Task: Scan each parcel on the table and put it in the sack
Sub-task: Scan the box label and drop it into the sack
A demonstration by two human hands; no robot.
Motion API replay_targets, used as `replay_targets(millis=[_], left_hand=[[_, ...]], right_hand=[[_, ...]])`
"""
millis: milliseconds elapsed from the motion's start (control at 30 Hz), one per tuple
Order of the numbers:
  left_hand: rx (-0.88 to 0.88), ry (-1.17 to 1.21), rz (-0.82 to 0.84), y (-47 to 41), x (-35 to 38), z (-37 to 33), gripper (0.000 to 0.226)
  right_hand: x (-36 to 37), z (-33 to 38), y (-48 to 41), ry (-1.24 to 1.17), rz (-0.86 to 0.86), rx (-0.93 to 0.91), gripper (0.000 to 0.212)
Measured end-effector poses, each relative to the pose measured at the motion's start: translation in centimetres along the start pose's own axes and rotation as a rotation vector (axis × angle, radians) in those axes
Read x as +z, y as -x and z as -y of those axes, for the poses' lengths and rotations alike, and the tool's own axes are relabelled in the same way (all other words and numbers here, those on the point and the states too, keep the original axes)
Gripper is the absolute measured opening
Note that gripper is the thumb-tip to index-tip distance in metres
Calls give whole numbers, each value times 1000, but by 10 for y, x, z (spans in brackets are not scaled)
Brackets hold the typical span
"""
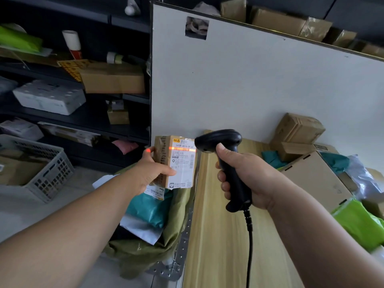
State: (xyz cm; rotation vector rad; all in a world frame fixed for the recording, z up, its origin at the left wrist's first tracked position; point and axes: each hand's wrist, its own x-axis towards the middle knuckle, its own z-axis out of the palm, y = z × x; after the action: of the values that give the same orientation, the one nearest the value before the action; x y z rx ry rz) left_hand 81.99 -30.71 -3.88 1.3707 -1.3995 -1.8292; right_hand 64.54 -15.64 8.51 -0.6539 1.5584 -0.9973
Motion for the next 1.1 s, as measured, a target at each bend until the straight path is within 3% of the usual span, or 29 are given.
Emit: replay_targets(millis=[533, 767, 900, 1100], left_hand=[[-14, 15, -25, -5, -48, 1, 98], [-72, -27, -36, -7, -58, 6, 81], [-142, -160, -7, -8, -56, 25, 65], [-121, -566, 12, -17, -40, 75, 72]], right_hand=[[47, 12, 0, 19, -25, -4, 47], [53, 10, 2, 25, -36, -13, 47], [51, -1, -1, 26, -54, 3, 44], [39, -30, -13, -15, -87, 70, 40]])
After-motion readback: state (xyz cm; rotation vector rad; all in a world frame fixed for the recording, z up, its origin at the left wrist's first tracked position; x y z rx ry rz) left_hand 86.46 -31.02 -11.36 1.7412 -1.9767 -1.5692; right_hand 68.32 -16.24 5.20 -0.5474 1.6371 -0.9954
